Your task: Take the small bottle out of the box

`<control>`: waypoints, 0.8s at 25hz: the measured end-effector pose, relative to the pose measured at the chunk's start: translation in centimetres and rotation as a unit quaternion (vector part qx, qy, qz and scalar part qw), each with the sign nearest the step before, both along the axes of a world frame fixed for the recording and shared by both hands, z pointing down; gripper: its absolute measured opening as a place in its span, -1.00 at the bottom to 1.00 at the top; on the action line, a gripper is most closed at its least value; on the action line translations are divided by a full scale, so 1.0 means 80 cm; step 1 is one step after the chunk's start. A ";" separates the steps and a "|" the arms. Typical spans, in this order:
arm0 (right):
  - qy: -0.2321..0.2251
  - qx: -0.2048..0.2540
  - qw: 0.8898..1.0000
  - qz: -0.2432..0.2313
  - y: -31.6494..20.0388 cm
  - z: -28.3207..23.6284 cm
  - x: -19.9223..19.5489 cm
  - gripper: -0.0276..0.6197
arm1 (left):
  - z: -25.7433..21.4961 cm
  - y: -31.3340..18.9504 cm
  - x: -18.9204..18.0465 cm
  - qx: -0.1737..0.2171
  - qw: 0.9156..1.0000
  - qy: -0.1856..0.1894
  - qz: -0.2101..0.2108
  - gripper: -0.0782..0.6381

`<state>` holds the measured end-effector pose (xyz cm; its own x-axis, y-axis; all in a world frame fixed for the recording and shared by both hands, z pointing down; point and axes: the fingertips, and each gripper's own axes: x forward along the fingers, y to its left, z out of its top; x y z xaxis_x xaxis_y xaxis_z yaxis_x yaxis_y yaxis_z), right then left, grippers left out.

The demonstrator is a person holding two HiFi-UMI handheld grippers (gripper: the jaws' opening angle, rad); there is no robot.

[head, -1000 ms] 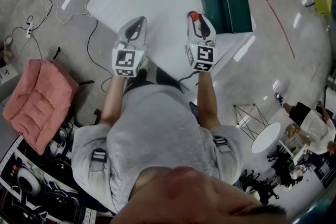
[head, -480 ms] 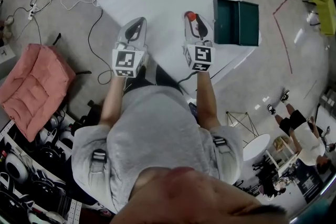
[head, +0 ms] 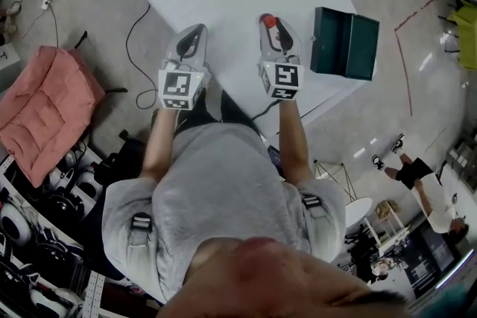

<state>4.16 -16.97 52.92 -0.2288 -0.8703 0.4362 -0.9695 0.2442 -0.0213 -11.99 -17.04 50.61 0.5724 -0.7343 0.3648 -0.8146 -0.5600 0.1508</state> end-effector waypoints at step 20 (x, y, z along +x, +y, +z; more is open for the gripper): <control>-0.003 -0.027 1.000 -0.012 -0.050 0.061 0.001 -0.51 | 0.055 -0.040 0.001 -0.042 0.999 -0.010 -0.024 -0.75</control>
